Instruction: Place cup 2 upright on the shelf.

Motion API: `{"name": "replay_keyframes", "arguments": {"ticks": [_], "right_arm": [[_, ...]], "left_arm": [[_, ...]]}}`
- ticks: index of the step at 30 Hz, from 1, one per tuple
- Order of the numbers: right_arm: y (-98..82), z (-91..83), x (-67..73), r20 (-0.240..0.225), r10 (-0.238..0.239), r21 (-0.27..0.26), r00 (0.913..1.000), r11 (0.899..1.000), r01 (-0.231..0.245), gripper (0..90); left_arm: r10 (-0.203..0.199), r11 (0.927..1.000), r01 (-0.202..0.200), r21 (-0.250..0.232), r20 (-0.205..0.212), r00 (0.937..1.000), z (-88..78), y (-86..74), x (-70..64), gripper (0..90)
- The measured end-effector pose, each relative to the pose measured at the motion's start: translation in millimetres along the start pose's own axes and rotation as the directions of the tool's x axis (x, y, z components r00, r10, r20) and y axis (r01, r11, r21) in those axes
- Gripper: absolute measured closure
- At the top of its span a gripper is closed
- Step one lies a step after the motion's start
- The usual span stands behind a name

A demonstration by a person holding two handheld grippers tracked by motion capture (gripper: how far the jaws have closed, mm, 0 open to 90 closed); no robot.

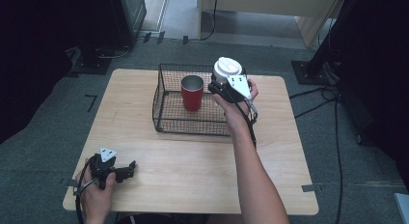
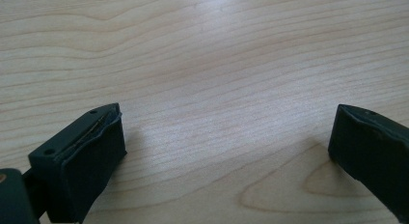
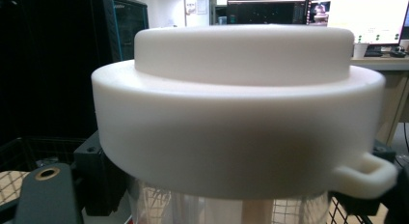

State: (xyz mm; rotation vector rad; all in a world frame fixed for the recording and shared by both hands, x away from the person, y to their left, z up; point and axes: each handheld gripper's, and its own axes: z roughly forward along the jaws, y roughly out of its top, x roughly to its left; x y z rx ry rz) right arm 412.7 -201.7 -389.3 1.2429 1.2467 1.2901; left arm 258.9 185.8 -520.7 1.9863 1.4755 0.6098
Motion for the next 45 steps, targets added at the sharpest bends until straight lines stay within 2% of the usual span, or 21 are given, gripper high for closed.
{"name": "replay_keyframes", "arguments": {"ticks": [6, 16, 23, 26, 28, 37, 41, 45], "right_arm": [[-11.1, 14.0, -1.1, 0.012, -0.03, 0.034, 0.9995, 0.999, 0.029, 16.1], [-28.7, 32.4, 0.5, 0.023, -0.003, 0.072, 0.9997, 0.997, 0.001, 16.0], [-40.0, 40.0, -0.7, 0.043, -0.02, 0.101, 0.9989, 0.995, 0.016, 16.0], [-44.2, 43.2, -1.7, 0.047, -0.012, 0.111, 0.9988, 0.994, 0.007, 16.0], [-46.4, 44.7, -1.4, 0.057, -0.038, 0.11, 0.9976, 0.993, 0.032, 16.0], [-49.5, 45.3, 0.5, 0.025, -0.049, 0.106, 0.9985, 0.993, 0.046, 16.0], [-54.6, 45.2, 3.1, 0.007, -0.081, 0.124, 0.9967, 0.989, 0.08, 15.9], [-58.0, 44.9, 4.7, -0.001, -0.075, 0.143, 0.9972, 0.987, 0.074, 15.9]], "left_arm": [[0.0, 1.0, 0.0, 0.0, -0.001, 1.0, 0.0, 0.0, 0.0, 0.0], [-0.001, 1.0, 0.001, -0.002, 0.0, 1.0, 0.1, -0.1, -0.1, 0.0], [-0.001, 1.0, 0.001, -0.001, 0.0, 1.0, 0.1, -0.1, -0.1, 0.0], [-0.001, 1.0, 0.001, -0.001, 0.0, 1.0, 0.1, -0.1, -0.1, 0.0], [-0.001, 1.0, 0.001, -0.001, 0.0, 1.0, 0.1, -0.1, -0.1, 0.0], [-0.001, 1.0, 0.001, -0.001, 0.0, 1.0, 0.1, -0.1, -0.1, 0.0], [-0.002, 1.0, 0.002, -0.001, 0.0, 1.0, 0.1, -0.1, -0.1, 0.0], [-0.003, 1.0, 0.003, -0.003, 0.0, 1.0, 0.2, -0.1, -0.2, 0.0]]}}
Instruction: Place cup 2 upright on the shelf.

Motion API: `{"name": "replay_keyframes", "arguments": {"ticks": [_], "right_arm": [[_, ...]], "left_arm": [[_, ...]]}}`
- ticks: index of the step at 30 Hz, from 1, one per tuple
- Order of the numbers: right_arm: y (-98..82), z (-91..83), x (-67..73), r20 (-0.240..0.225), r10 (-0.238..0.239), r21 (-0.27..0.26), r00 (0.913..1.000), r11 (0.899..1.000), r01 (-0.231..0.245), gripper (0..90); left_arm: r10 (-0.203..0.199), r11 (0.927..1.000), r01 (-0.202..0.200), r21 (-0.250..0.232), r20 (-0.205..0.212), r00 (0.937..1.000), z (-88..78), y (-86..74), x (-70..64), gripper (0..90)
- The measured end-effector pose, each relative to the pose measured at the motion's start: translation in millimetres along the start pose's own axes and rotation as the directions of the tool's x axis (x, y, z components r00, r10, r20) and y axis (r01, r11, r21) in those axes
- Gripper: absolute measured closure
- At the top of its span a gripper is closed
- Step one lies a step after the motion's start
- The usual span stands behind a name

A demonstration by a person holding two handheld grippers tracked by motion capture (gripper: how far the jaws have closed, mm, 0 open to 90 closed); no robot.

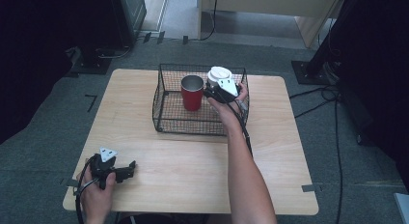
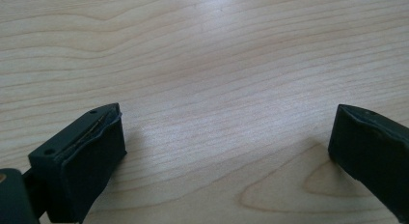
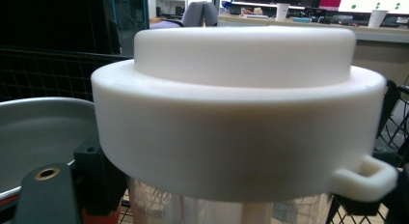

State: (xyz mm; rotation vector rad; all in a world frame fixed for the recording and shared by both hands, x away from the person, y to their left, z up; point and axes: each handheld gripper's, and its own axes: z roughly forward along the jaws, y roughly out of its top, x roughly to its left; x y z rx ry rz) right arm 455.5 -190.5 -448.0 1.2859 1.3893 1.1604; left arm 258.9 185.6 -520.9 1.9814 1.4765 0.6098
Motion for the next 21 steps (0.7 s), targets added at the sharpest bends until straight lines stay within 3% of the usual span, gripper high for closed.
{"name": "replay_keyframes", "arguments": {"ticks": [5, 12, 21], "right_arm": [[-1.4, -0.6, 0.8, 0.024, -0.005, 0.045, 0.9997, 0.999, 0.004, 15.8], [0.4, -8.0, 0.6, 0.021, 0.031, 0.079, 0.9993, 0.996, -0.032, 15.6], [-1.7, -15.9, 1.8, 0.027, 0.063, 0.078, 0.9976, 0.995, -0.065, 10.6]], "left_arm": [[-0.001, 1.0, 0.001, 0.0, 0.0, 1.0, 0.0, 0.0, -0.1, 0.0], [0.0, 1.0, 0.0, 0.0, 0.0, 1.0, 0.0, 0.0, 0.0, 0.0], [0.0, 1.0, 0.0, 0.0, 0.0, 1.0, 0.0, 0.0, 0.0, 0.0]]}}
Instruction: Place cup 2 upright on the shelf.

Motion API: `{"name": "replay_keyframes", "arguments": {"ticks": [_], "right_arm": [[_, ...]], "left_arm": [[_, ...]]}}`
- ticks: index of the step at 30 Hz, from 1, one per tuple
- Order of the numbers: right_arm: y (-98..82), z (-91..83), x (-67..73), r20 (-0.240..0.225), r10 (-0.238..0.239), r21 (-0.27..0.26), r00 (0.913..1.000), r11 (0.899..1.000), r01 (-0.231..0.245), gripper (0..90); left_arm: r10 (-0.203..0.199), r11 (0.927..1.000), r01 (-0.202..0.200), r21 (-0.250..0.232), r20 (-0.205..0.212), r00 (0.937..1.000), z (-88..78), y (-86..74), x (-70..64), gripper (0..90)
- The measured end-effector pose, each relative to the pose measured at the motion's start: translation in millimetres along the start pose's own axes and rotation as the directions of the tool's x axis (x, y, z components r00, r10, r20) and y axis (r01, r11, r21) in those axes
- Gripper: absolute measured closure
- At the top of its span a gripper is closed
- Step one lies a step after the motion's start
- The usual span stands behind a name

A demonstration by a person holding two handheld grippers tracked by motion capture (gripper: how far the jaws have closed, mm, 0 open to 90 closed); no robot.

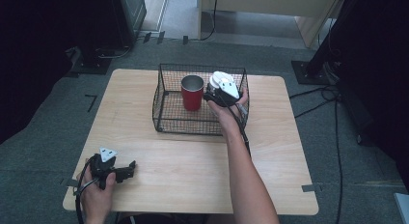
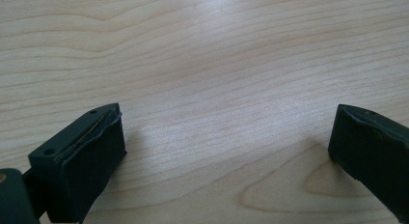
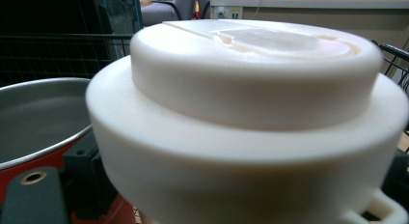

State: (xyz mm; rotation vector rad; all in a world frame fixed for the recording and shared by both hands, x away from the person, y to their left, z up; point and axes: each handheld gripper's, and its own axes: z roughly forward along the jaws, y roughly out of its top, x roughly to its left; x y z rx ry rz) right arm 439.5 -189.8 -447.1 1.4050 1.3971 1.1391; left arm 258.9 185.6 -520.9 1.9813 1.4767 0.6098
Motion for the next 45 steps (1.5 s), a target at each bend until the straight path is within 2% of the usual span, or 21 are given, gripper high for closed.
{"name": "replay_keyframes", "arguments": {"ticks": [5, 11, 16, 21, 24, 31, 34, 45], "right_arm": [[1.8, -4.0, 1.2, -0.016, 0.036, -0.011, 0.9992, 0.999, -0.036, 4.2], [7.2, -8.1, 0.3, -0.002, 0.024, -0.05, 0.9997, 0.998, -0.024, 3.6], [13.4, -11.6, -3.6, 0.008, 0.036, -0.07, 0.9993, 0.997, -0.035, 2.9], [22.0, -16.6, -6.1, -0.01, 0.027, -0.109, 0.9996, 0.994, -0.028, 2.9], [29.0, -19.7, -5.3, -0.03, 0.065, -0.115, 0.9974, 0.991, -0.068, 2.9], [47.9, -31.9, 0.2, -0.056, 0.042, -0.16, 0.9976, 0.986, -0.05, 2.9], [53.8, -37.3, 2.2, -0.06, 0.032, -0.162, 0.9977, 0.986, -0.041, 2.9], [59.4, -54.0, -1.8, -0.077, 0.002, -0.16, 0.997, 0.987, -0.015, 2.0]], "left_arm": [[0.0, 1.0, 0.0, 0.0, 0.0, 1.0, 0.0, 0.0, 0.0, 0.0], [0.0, 1.0, 0.0, 0.0, 0.0, 1.0, 0.0, 0.0, 0.0, 0.0], [0.0, 1.0, 0.0, 0.0, 0.0, 1.0, 0.0, 0.0, 0.0, 0.0], [0.0, 1.0, 0.0, 0.0, 0.0, 1.0, 0.0, 0.0, 0.0, 0.0], [0.0, 1.0, 0.0, -0.001, 0.0, 1.0, 0.0, 0.0, 0.0, 0.0], [0.0, 1.0, 0.0, -0.001, 0.0, 1.0, 0.0, 0.0, 0.0, 0.0], [0.001, 1.0, -0.001, 0.001, 0.0, 1.0, 0.0, 0.0, 0.1, 0.0], [0.001, 1.0, -0.001, 0.0, 0.0, 1.0, 0.0, 0.0, 0.1, 0.0]]}}
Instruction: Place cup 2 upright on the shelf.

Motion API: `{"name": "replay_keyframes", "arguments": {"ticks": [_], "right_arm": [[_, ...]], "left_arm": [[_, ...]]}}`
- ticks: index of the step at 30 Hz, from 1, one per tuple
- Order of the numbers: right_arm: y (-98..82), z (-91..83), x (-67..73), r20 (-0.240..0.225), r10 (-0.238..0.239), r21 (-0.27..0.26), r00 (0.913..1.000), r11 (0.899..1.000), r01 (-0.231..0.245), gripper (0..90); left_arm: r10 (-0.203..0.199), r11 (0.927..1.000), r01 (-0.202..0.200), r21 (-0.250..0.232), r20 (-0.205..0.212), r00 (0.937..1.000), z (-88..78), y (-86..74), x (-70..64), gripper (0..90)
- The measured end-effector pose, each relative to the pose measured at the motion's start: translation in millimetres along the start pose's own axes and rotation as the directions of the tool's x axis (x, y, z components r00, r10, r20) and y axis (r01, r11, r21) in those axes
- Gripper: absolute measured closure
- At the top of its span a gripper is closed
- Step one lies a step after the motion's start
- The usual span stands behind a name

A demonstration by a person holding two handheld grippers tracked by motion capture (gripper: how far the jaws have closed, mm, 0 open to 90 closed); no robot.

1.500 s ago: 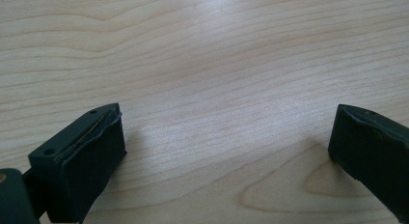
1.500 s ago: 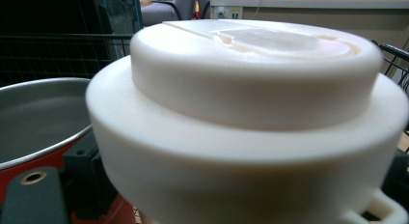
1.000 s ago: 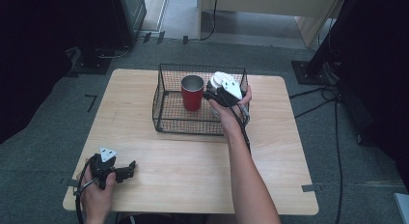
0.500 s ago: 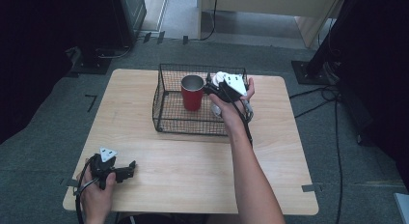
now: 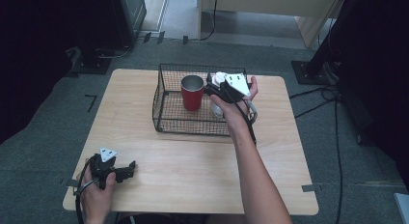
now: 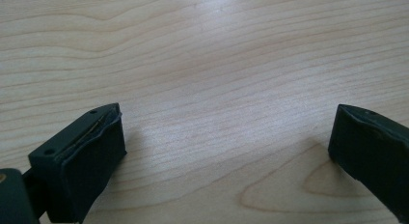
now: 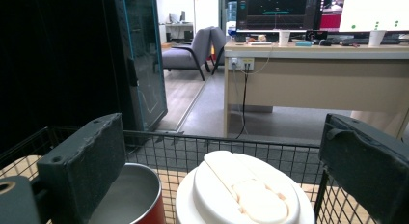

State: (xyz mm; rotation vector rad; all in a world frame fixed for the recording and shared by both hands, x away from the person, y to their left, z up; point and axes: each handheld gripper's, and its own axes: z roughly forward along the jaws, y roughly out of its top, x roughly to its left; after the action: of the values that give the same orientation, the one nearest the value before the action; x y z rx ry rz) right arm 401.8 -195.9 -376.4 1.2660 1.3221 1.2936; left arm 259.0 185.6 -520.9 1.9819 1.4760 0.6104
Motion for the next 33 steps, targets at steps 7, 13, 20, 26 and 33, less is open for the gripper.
{"name": "replay_keyframes", "arguments": {"ticks": [7, 13, 20, 26, 33], "right_arm": [[-0.2, -15.9, -6.7, -0.025, -0.008, 0.012, 0.9997, 1.0, 0.009, 0.0], [-4.6, -31.6, -14.5, -0.034, 0.002, 0.022, 0.9994, 1.0, -0.001, 0.0], [-12.9, -47.7, -26.0, -0.036, 0.01, 0.032, 0.9993, 0.999, -0.009, 0.0], [-19.0, -61.8, -34.2, -0.04, 0.005, 0.032, 0.9992, 0.999, -0.004, 0.0], [-30.1, -74.3, -43.8, -0.044, -0.001, 0.041, 0.999, 0.999, 0.003, 0.0]], "left_arm": [[-0.001, 1.0, 0.001, 0.0, 0.0, 1.0, -0.1, 0.0, -0.1, 0.0], [-0.001, 1.0, 0.001, 0.0, -0.001, 1.0, 0.0, 0.0, -0.1, 0.0], [0.0, 1.0, 0.0, 0.0, -0.001, 1.0, 0.0, 0.0, -0.1, 0.0], [0.001, 1.0, -0.001, 0.0, 0.0, 1.0, 0.0, 0.0, 0.0, 0.0], [0.002, 1.0, -0.002, 0.001, -0.001, 1.0, -0.1, 0.0, 0.1, 0.0]]}}
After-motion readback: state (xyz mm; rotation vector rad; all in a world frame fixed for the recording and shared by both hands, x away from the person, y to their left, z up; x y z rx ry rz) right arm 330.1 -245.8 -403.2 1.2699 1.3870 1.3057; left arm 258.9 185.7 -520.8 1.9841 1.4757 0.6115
